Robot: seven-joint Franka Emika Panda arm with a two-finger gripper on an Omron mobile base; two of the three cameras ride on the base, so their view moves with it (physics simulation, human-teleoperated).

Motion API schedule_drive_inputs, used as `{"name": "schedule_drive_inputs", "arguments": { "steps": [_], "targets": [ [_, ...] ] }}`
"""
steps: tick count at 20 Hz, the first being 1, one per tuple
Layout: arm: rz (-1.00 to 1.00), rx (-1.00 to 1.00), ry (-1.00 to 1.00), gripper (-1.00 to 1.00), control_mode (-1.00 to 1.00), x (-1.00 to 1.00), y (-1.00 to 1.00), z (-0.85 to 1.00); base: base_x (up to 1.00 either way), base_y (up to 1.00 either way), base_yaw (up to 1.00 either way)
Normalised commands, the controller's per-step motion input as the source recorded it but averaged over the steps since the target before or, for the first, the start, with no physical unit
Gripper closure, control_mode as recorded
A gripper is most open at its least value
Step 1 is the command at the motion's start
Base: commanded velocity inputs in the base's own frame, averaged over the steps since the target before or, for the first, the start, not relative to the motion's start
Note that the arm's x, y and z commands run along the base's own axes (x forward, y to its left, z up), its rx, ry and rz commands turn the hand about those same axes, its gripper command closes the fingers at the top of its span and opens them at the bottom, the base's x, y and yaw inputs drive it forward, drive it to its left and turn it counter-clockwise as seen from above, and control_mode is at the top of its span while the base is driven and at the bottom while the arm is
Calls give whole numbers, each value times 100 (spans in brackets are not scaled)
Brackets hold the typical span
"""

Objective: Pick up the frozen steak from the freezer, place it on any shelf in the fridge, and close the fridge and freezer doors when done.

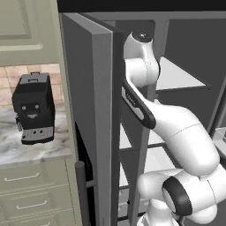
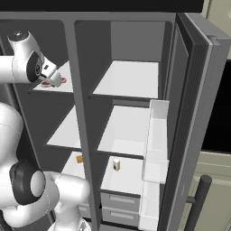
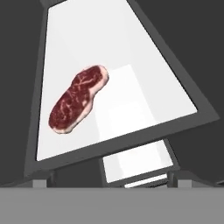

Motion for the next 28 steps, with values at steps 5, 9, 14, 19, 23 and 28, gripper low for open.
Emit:
{"name": "schedule_drive_inputs", "arguments": {
  "steps": [5,9,14,19,23,28],
  "targets": [
    [0,-3,7,-100,-100,41,21,-5,0,0,0],
    [0,0,7,-100,-100,25,3,-33,0,0,0],
    [0,0,4,-100,-100,21,7,-48,0,0,0],
    [0,0,-1,-100,-100,23,25,-27,0,0,0],
    [0,0,-3,-100,-100,46,32,-2,0,0,0],
    [0,-7,0,-100,-100,51,39,0,0,0,0]
  ]
}}
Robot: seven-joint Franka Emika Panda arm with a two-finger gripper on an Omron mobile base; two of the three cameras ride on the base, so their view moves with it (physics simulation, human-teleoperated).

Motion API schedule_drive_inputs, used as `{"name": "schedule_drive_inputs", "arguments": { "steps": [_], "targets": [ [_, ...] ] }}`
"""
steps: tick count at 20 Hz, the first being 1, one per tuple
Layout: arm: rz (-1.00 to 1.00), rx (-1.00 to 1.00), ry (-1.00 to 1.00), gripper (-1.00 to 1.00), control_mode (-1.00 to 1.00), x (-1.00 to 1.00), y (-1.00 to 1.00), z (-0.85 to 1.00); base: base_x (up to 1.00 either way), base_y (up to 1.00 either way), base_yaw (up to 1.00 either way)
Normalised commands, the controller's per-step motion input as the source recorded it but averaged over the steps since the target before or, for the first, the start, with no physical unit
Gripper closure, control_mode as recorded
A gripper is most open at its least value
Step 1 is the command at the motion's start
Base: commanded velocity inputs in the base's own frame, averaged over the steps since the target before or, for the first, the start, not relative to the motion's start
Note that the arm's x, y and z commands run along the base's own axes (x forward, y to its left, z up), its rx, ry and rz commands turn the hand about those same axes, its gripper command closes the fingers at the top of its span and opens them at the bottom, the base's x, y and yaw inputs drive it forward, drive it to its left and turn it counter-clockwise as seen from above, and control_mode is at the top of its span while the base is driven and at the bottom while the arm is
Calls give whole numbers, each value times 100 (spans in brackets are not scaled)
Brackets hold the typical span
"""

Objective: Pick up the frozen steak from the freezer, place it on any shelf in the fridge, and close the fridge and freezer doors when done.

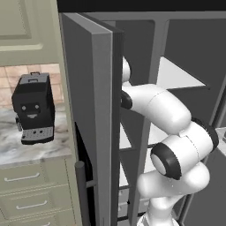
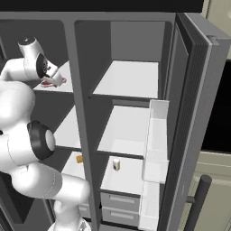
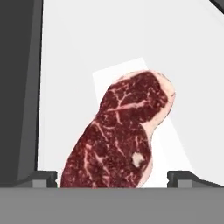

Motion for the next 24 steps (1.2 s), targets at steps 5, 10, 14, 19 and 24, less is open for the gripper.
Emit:
{"name": "schedule_drive_inputs", "arguments": {
  "steps": [5,10,14,19,24],
  "targets": [
    [0,-10,0,-100,-100,40,19,-1,0,0,0],
    [0,-4,0,-100,-100,4,1,-34,0,0,0],
    [0,0,0,-100,-100,0,0,-46,0,0,0],
    [0,0,0,-100,-100,9,0,-39,0,0,0],
    [0,0,-2,-100,-100,37,0,-13,0,0,0]
  ]
}}
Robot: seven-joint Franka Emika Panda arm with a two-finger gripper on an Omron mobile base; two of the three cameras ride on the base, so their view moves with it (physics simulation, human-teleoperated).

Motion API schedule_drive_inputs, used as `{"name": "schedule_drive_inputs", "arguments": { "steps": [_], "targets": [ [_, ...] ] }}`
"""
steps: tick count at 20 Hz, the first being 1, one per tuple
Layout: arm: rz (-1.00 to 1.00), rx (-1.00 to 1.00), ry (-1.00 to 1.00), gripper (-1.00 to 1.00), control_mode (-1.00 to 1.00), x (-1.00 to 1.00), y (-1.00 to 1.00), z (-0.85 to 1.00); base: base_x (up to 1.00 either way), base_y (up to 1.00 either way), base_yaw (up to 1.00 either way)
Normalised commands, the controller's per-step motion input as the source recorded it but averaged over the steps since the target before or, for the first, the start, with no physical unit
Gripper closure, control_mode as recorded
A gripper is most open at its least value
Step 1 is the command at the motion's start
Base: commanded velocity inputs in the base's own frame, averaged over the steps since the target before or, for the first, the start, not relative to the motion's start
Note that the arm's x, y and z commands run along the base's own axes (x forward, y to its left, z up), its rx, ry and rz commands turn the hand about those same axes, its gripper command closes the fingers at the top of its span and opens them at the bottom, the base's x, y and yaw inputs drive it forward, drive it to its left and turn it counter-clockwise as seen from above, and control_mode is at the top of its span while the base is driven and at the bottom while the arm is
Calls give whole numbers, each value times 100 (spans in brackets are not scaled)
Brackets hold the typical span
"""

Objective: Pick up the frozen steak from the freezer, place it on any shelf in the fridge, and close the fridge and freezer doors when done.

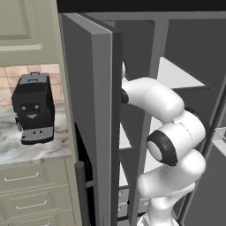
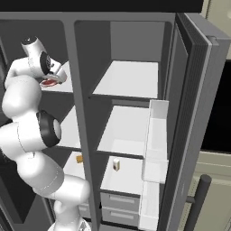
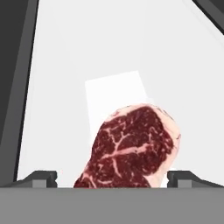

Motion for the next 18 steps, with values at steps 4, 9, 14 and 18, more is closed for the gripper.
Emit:
{"name": "schedule_drive_inputs", "arguments": {
  "steps": [4,9,14,18],
  "targets": [
    [0,0,-3,-100,-100,31,0,-3,0,0,0],
    [-5,0,0,-100,-100,14,0,-22,0,0,0],
    [-5,0,0,-100,-100,0,0,-53,0,0,0],
    [-3,0,2,100,-100,0,0,-92,0,0,0]
  ]
}}
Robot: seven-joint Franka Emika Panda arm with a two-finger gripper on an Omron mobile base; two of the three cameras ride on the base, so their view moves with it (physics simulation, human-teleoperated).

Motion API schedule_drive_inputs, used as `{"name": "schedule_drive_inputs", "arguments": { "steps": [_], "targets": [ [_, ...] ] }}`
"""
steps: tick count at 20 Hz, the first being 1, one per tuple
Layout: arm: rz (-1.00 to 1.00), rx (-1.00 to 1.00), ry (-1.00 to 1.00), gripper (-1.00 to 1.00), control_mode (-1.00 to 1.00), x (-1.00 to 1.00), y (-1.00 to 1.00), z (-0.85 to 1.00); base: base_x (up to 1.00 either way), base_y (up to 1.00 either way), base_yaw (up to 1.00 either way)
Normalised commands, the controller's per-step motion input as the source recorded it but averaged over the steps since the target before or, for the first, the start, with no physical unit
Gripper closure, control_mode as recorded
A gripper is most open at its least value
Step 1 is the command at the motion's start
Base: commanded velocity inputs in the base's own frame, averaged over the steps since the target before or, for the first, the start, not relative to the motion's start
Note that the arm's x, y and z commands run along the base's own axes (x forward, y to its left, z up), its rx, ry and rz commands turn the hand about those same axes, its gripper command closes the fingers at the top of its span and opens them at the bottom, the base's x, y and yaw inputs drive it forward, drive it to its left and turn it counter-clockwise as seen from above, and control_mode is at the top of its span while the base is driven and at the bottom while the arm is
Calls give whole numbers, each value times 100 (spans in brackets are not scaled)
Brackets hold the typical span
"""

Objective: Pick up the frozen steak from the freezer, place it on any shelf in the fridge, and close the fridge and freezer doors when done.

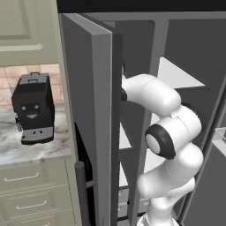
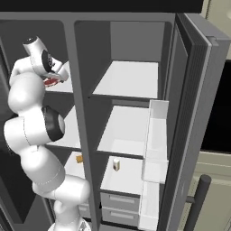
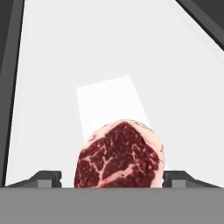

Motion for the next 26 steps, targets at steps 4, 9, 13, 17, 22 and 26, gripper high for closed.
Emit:
{"name": "schedule_drive_inputs", "arguments": {
  "steps": [4,9,13,17,22,26],
  "targets": [
    [-1,0,1,100,-100,0,-16,-100,0,0,0],
    [0,0,9,100,-100,-2,-47,-76,0,0,0],
    [0,0,12,100,-100,-40,-67,-41,0,0,0],
    [0,0,9,100,-100,-78,-83,-28,0,0,0],
    [0,0,-3,100,-100,-98,-23,-7,0,0,0],
    [0,0,-19,100,-100,-100,47,13,0,0,0]
  ]
}}
